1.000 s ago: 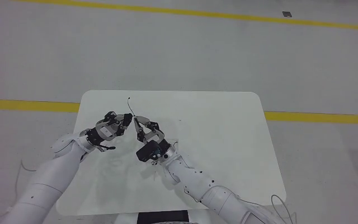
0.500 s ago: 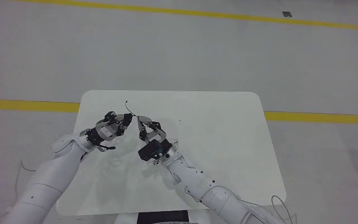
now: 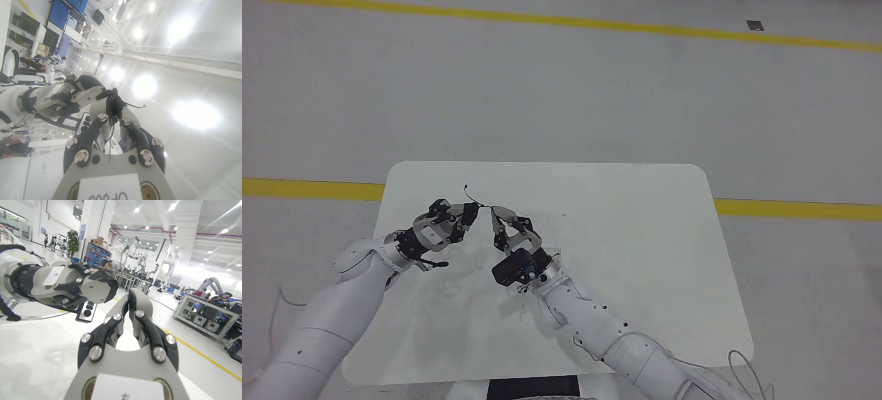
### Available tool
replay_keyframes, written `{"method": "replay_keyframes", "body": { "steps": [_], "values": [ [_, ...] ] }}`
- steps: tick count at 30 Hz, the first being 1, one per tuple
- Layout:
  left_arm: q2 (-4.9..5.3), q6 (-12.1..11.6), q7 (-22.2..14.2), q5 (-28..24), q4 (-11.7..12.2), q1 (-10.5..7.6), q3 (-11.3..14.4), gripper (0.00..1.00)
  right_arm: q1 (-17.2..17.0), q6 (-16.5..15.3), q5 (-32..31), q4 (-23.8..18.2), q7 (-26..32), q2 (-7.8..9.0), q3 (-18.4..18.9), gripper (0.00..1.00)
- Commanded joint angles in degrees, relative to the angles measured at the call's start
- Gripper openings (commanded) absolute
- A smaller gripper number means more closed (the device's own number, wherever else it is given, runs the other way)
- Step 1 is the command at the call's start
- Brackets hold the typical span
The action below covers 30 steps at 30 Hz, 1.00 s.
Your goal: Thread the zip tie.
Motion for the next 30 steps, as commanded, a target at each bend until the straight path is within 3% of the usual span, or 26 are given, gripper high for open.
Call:
{"method": "replay_keyframes", "body": {
  "steps": [1, 30],
  "values": [
    [0.00, 0.00, 0.00, 0.00, 0.00, 0.00, 0.00, 0.00, -0.13, 0.00, 0.00, -0.09, -0.04, 0.06, 0.24, 0.00],
    [0.00, 0.00, 0.00, 0.00, 0.00, 0.00, 0.00, 0.00, -1.12, 0.00, 0.00, -1.20, 0.31, 1.33, 2.62, 0.00]
  ]
}}
